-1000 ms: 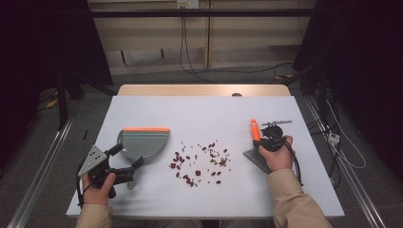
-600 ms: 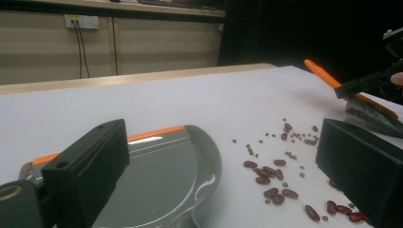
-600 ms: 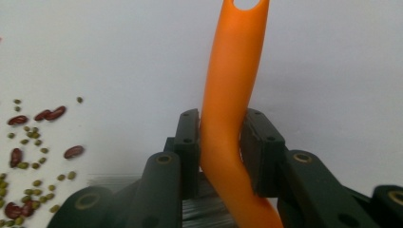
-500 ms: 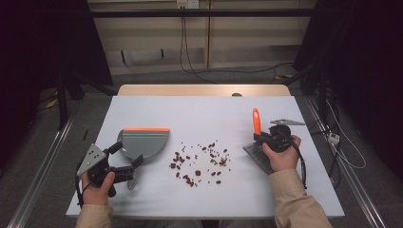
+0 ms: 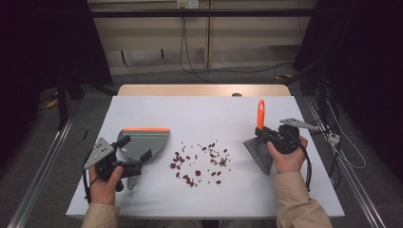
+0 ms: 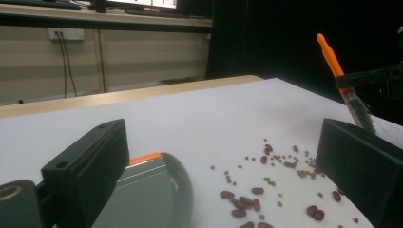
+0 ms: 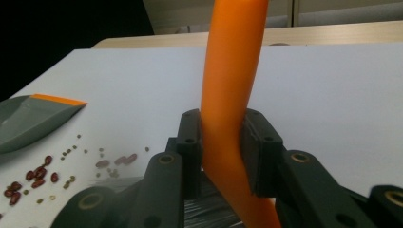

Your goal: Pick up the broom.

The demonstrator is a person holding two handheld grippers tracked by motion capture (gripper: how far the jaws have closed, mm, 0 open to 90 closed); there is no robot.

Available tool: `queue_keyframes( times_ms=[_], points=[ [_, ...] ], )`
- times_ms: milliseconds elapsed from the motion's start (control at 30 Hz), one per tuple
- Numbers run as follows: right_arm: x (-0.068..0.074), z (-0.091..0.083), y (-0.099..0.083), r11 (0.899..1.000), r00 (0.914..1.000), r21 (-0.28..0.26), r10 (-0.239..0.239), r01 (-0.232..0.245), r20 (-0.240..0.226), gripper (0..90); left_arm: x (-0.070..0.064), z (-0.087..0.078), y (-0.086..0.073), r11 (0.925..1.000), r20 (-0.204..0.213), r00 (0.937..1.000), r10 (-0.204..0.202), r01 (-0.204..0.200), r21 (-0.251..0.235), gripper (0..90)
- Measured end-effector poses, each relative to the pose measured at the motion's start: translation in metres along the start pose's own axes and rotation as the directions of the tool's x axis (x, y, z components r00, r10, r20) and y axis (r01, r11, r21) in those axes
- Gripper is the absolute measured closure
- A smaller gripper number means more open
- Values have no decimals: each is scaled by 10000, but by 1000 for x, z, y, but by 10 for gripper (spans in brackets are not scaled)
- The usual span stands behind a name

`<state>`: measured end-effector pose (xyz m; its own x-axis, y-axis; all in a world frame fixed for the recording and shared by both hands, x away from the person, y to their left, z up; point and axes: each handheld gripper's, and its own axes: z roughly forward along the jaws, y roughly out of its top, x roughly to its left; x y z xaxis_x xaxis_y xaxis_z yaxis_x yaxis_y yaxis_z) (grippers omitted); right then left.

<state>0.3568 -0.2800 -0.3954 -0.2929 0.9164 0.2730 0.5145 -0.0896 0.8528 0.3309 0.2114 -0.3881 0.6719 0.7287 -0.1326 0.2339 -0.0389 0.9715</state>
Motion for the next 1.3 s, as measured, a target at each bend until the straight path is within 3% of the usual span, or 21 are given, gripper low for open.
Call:
queue_keyframes(
  times_ms=[200,567,767,867,967,1133,1300],
  points=[
    [3,-10,5,9977,9990,-650,188,-214,-398,717,-16,19,7,9997,505,9985,225,-230,93,36],
    [16,-12,13,9947,9963,-1021,-2,-86,-857,718,-31,42,10,9992,1141,9933,196,-234,320,38],
    [28,-10,20,9921,9942,-1251,-128,-6,-1067,718,-39,59,9,9982,1689,9854,200,-292,521,41],
    [33,-9,23,9897,9936,-1432,-166,5,-1113,718,-44,67,8,9976,1757,9843,194,-308,623,47],
    [38,-6,25,9886,9925,-1507,-141,-44,-1216,718,-50,74,8,9969,2095,9774,298,-443,650,48],
    [48,-2,30,9861,9907,-1662,-187,-40,-1348,718,-60,84,8,9967,2211,9743,438,-578,570,47],
    [63,3,34,9843,9886,-1761,-394,134,-1452,718,-65,94,9,9975,2456,9690,265,-418,574,58]
  ],
)
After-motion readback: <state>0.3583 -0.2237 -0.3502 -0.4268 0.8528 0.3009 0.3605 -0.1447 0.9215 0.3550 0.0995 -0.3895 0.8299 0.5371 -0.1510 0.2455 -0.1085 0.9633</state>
